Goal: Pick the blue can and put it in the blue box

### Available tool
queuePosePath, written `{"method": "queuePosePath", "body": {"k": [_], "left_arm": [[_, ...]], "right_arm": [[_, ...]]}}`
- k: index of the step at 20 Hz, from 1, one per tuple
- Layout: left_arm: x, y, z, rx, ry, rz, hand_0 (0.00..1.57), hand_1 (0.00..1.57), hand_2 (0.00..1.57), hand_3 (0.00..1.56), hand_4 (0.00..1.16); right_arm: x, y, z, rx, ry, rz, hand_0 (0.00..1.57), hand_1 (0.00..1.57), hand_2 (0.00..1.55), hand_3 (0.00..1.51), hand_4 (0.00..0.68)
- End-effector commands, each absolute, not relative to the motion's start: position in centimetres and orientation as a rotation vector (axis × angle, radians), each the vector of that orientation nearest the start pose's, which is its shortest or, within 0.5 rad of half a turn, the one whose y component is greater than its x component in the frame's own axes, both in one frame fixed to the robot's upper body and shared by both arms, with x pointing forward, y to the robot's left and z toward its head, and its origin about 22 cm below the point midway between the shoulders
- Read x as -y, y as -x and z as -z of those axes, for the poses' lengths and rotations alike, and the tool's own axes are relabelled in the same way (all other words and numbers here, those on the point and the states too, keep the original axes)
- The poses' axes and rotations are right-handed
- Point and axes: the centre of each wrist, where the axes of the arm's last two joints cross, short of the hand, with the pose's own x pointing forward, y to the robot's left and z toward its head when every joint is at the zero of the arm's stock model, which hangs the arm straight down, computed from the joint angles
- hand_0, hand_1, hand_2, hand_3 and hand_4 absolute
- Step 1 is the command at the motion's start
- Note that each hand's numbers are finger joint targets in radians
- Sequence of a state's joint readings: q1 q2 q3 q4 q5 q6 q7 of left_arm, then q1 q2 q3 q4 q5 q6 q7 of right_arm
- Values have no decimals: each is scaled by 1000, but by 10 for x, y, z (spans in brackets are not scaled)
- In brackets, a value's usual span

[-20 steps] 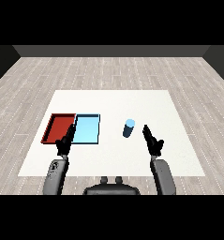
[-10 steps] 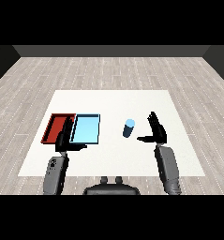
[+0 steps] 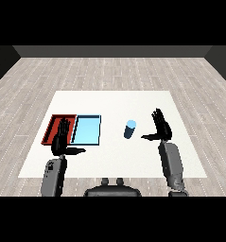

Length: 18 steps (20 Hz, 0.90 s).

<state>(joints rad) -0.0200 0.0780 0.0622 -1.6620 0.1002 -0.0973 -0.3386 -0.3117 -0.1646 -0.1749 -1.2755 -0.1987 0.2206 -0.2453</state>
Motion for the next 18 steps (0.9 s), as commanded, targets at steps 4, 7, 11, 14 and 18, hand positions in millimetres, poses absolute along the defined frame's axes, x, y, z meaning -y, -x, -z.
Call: {"method": "queuePosePath", "body": {"k": [4, 7, 11, 14, 18], "left_arm": [[-239, -248, -22, 2050, 66, -9, 0, 0, 0, 0, 0], [-261, -262, -31, 2058, 43, -6, 0, 0, 0, 0, 0], [-260, -244, -27, 2042, 80, 12, 0, 0, 0, 0, 0], [-251, -237, -22, 2037, 87, -8, 0, 0, 0, 0, 0], [-261, -256, -22, 2049, 84, -5, 0, 0, 0, 0, 0]], "right_arm": [[272, -315, -10, 1828, -203, -8, 0, 0, 0, 0, 0], [270, -324, -25, 1817, -235, -32, 0, 0, 0, 0, 0], [264, -336, -18, 1811, -266, 11, 0, 0, 0, 0, 0], [258, -330, -14, 1798, -282, 32, 0, 0, 0, 0, 0], [249, -345, -13, 1783, -284, 95, 0, 0, 0, 0, 0]]}}
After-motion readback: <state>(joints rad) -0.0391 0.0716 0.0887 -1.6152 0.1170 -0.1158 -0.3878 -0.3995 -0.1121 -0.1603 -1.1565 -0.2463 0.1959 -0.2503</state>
